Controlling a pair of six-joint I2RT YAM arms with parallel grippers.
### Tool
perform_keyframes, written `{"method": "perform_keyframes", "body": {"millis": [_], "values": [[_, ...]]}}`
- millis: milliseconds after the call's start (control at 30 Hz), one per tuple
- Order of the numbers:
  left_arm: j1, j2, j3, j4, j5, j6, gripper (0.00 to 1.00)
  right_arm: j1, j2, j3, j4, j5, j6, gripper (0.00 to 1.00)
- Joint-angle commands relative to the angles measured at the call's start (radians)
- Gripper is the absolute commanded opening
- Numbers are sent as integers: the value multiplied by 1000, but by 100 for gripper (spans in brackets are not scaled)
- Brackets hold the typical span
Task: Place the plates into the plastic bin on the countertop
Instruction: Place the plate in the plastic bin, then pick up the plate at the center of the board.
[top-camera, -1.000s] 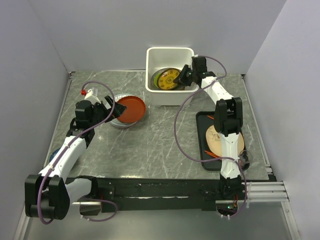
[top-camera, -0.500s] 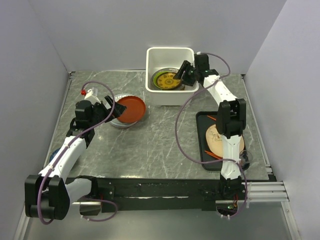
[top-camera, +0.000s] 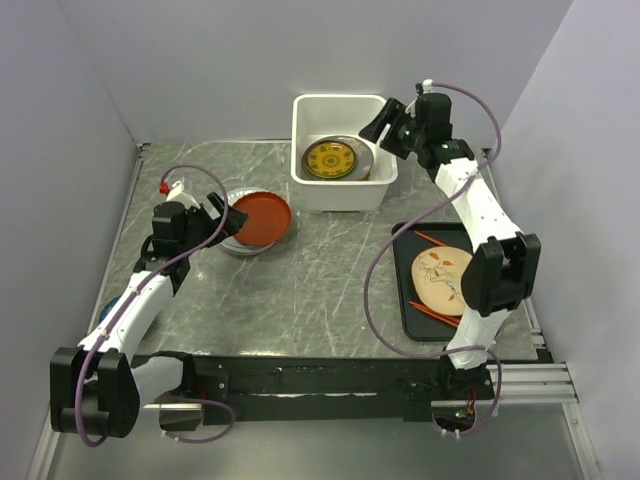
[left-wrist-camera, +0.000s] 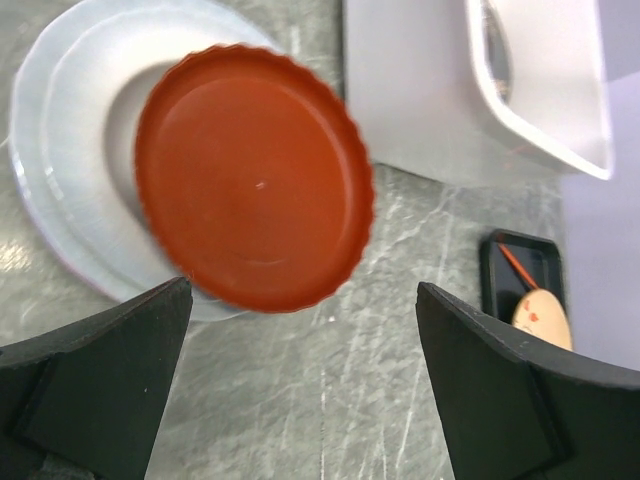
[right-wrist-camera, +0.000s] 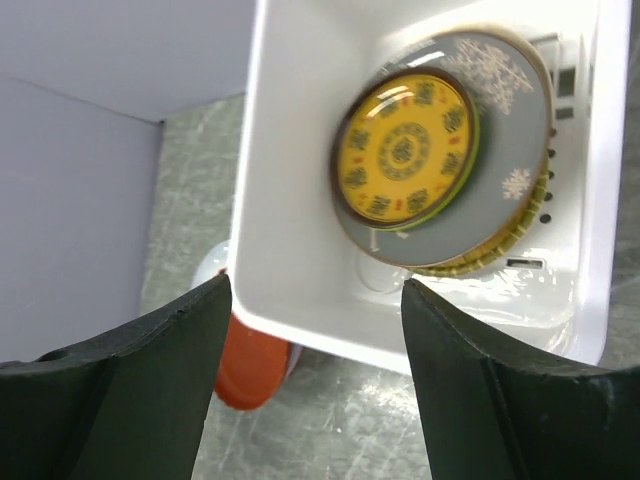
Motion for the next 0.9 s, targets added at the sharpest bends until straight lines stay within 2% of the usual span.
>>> {"method": "perform_keyframes", "body": {"millis": [0,233,400,600,867], "values": [[-2,33,21,-38,-55,-7,99,29,-71,-50,56,-22,-2,76],[-2,132,18,0,-43,-53,93,99,-108,-142,83,-33,-9,76],[-2,189,35,25,-62,-59,78,127,-113,-228,122,-56,1,75],[-2,283,70,41,-113,-47,67,139,-116,-274,154,-75,14,75],[-2,334,77,87,-75,-59,61,136,-144,-273,123,-56,-11,76]]}}
